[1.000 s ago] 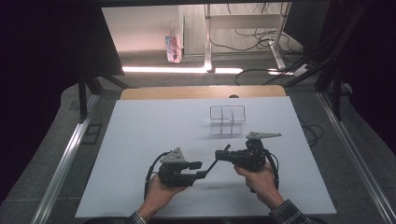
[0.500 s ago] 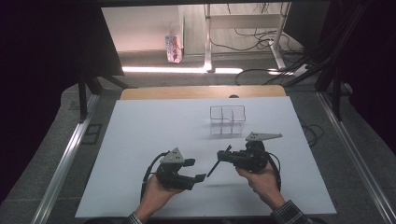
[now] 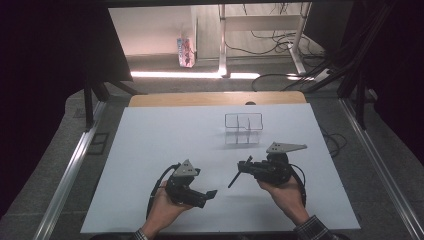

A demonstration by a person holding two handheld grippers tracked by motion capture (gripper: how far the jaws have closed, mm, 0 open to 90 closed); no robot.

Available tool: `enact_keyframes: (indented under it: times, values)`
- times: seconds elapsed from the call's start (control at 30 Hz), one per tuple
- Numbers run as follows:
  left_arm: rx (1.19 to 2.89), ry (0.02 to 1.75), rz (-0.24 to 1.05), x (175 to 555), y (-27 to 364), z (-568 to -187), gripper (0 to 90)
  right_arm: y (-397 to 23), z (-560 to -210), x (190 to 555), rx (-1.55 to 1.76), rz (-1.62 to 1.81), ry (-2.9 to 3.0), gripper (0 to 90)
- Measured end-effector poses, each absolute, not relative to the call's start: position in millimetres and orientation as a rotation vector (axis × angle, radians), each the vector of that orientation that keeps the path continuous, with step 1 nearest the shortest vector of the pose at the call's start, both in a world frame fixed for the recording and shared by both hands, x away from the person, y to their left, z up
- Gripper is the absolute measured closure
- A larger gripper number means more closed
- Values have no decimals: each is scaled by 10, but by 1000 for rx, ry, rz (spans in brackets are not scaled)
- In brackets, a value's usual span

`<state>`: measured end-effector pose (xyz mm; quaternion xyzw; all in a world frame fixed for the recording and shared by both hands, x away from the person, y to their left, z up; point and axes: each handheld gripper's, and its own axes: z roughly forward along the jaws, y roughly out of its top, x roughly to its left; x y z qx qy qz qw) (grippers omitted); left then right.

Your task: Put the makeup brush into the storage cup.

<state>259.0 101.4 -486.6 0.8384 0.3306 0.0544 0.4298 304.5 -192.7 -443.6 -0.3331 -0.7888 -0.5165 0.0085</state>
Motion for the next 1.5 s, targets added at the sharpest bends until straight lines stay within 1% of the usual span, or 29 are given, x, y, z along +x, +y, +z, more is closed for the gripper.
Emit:
enact_keyframes:
  times: [0.2,0.4,0.77,1.23,1.5]
  values:
    - [2111,856,153,2587,1053,-4868,32,-1964,-4425,3028,-1037,-1615,-2492,833]
    - [2129,867,161,2571,1140,-4850,18,-2003,-4419,3020,-1047,-1613,-2527,833]
    - [2166,886,209,2520,1318,-4833,3,-2086,-4404,3011,-1061,-1621,-2568,833]
    - [2200,912,311,2449,1523,-4881,0,-2162,-4378,3030,-1078,-1625,-2580,833]
    - [2197,936,331,2386,1638,-4888,0,-2169,-4369,3049,-1077,-1609,-2593,833]
